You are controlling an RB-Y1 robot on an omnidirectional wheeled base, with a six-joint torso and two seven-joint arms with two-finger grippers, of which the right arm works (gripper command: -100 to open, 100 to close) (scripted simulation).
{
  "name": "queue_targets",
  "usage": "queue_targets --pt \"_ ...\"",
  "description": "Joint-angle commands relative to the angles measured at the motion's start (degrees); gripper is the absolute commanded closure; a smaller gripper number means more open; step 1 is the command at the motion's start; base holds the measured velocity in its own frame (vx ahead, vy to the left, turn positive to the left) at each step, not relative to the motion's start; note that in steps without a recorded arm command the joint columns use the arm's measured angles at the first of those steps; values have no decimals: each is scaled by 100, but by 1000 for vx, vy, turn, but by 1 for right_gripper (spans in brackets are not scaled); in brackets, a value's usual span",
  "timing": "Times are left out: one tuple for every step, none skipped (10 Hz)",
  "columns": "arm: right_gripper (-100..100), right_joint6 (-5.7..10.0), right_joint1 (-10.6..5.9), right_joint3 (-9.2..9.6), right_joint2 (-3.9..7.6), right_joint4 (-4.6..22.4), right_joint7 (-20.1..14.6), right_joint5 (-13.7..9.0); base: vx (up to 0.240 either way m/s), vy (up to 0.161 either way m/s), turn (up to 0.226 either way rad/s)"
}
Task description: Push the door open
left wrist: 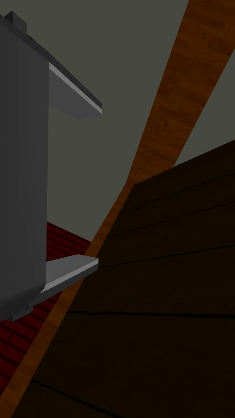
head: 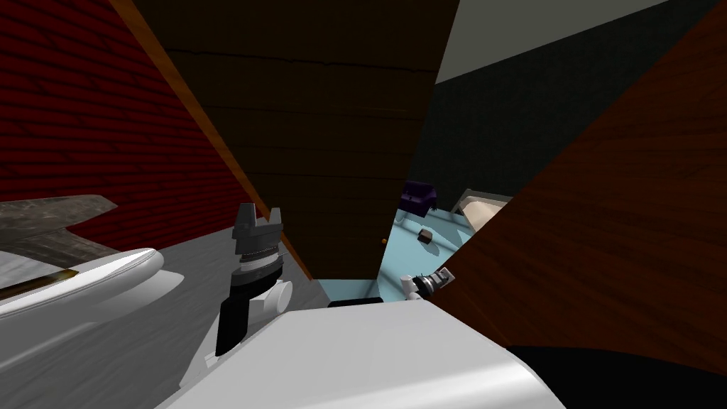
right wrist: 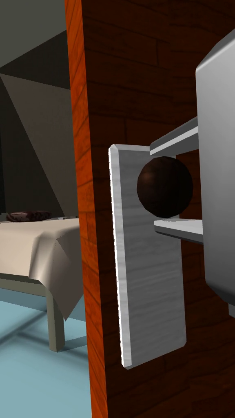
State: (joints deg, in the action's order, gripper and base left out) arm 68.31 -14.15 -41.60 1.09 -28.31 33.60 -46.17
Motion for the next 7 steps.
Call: queue_targets --pt "100 15 -11 7 7 -11 3 8 -2 5 3" --pt "100 15 -11 7 7 -11 3 8 0 0 0" --pt "100 135 -37 -187 87 -9 101 -190 10 -134 196" --pt "100 135 -37 -187 87 43 101 -190 13 -190 122" --pt "100 229 -64 -316 124 -18 170 -320 37 -179 125" --pt "100 229 -64 -316 124 -18 170 -320 19 -151 46" --pt "100 299 -83 -411 142 -25 220 -416 6 -137 68"
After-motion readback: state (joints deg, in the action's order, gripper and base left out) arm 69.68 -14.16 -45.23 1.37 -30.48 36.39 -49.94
